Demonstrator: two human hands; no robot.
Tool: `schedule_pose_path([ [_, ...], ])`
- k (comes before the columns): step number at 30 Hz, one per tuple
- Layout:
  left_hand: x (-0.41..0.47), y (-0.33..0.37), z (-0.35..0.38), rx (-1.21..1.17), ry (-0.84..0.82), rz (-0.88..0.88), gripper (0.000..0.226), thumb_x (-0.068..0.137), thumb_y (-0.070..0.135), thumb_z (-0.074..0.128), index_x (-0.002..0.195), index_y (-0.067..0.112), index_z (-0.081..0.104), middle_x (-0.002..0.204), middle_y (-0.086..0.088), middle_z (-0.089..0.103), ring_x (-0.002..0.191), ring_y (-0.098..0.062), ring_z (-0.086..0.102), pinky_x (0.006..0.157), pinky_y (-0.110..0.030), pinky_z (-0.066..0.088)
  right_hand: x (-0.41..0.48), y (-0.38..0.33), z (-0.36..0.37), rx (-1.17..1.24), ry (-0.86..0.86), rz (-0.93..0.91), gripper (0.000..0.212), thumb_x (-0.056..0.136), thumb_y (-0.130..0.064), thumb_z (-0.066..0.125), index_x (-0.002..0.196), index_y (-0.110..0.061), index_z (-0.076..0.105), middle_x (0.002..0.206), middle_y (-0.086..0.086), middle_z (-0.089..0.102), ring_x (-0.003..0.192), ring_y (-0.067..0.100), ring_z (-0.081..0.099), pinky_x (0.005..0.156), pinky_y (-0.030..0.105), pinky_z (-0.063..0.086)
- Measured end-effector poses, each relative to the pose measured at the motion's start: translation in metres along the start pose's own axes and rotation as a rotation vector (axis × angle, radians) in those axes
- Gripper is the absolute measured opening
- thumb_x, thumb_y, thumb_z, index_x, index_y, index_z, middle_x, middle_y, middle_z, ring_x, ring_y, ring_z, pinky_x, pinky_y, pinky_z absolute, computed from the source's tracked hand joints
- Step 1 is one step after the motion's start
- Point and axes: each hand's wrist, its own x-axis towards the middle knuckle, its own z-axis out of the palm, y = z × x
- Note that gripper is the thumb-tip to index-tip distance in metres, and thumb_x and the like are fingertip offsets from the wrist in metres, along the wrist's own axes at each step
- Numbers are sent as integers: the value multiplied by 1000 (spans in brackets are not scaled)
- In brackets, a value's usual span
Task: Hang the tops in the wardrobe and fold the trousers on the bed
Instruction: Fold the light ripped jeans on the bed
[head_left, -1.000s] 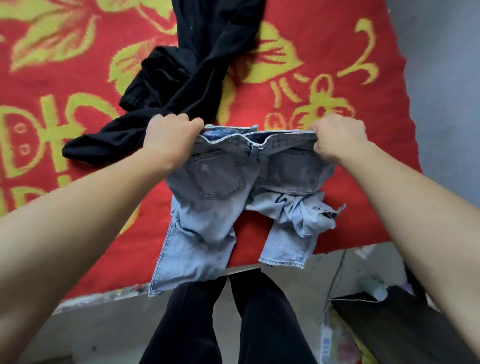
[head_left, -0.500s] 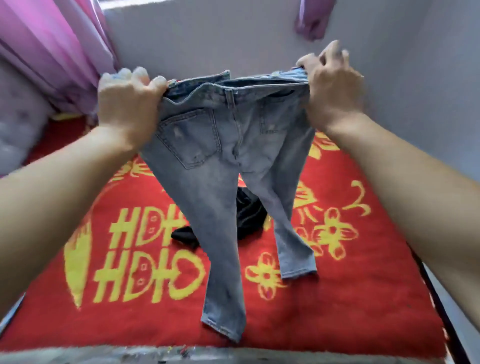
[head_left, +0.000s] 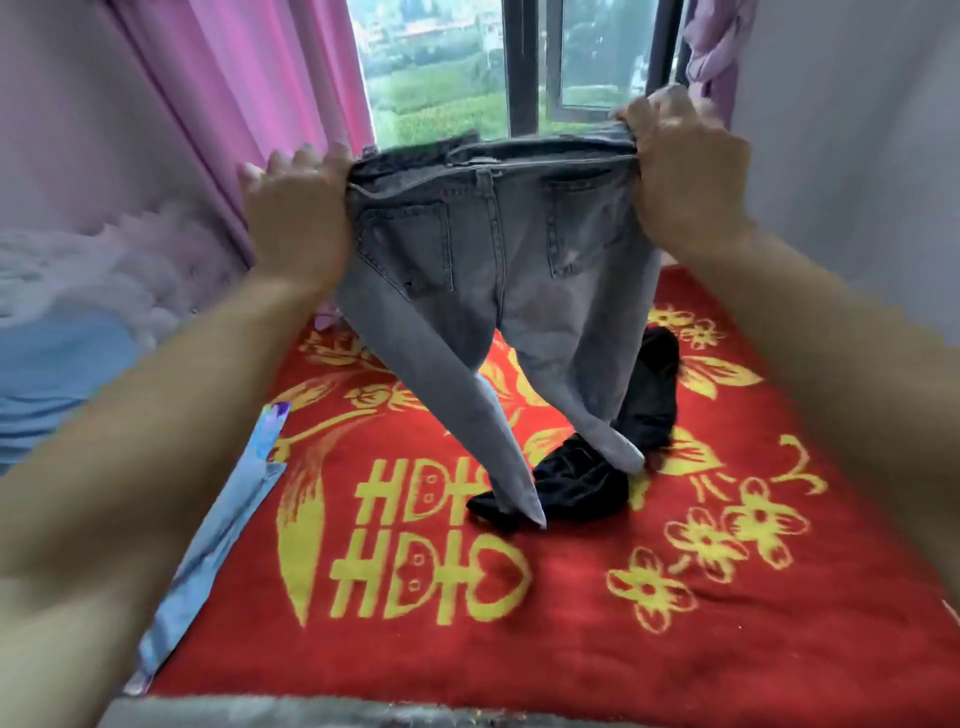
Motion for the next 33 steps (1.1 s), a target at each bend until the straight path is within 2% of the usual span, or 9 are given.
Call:
schedule_pose_path([
  [4, -4, -86, -41, -65, 138, -110, 37, 85, 6, 44, 121, 12, 47, 117, -23, 56, 113, -42, 50, 98, -56, 33, 5, -81, -50, 65, 108, 63, 48, 90, -5, 55, 134, -20, 49, 133, 16, 51, 117, 40, 54, 79, 49, 51],
  [7, -41, -134, -44, -71, 79, -79, 41, 79, 7, 47, 119, 14, 53, 110, -19, 57, 107, -39, 51, 92, -52, 35, -16, -134, -53, 100, 59, 27, 42, 90, -10, 51, 130, -21, 53, 123, 16, 56, 110, 40, 57, 75, 48, 51],
  [12, -132, -173, -5, -55, -337, 89, 31, 93, 14, 48, 118, 22, 65, 108, -14, 62, 104, -37, 53, 90, -47, 36, -78, -189, -19, 59, -427, -21, 41, 87, -14, 51, 121, -34, 61, 113, 8, 64, 104, 34, 64, 81, 42, 48],
  [17, -184, -187, 34, -154, -735, 120, 13, 91, 30, 56, 100, 29, 65, 104, -2, 68, 102, -30, 62, 77, -35, 43, -114, -211, 7, 45, -809, 43, 42, 80, -12, 52, 106, -41, 68, 107, -1, 70, 96, 28, 64, 71, 32, 41],
  [21, -193, -194, 52, -356, -1081, 180, 26, 82, 54, 67, 86, 32, 53, 90, 6, 57, 91, -24, 57, 69, -31, 38, -117, -208, 24, 82, -1028, 54, 45, 83, -8, 47, 107, -40, 69, 110, -1, 69, 87, 22, 65, 67, 33, 56],
  [25, -185, -188, 80, -403, -1255, 170, 11, 84, 32, 59, 84, 26, 50, 93, 3, 60, 86, -20, 55, 60, -29, 36, -107, -199, 55, 213, -1233, 116, 22, 92, -15, 56, 106, -21, 72, 99, 7, 67, 78, 26, 70, 47, 38, 60],
  [27, -175, -184, 97, -361, -1291, 148, 6, 82, 25, 54, 77, 25, 52, 91, 1, 62, 86, -22, 57, 63, -29, 40, -96, -196, 76, 233, -1356, 153, 11, 90, -24, 66, 98, -17, 70, 103, 8, 64, 84, 31, 70, 49, 38, 60],
  [30, -157, -175, 125, -187, -1279, 100, 15, 80, 22, 48, 74, 29, 60, 81, 9, 61, 85, -22, 58, 66, -29, 42, -76, -196, 113, 243, -1539, 230, 18, 91, -24, 70, 105, -12, 69, 110, 9, 62, 90, 34, 70, 55, 41, 61],
  [33, -134, -165, 153, -97, -1225, -6, 29, 81, 19, 46, 89, 36, 67, 84, 9, 64, 69, -18, 58, 71, -28, 44, -52, -198, 151, 253, -1476, 216, 20, 94, -16, 62, 110, -4, 67, 111, 15, 62, 84, 36, 72, 56, 47, 62],
])
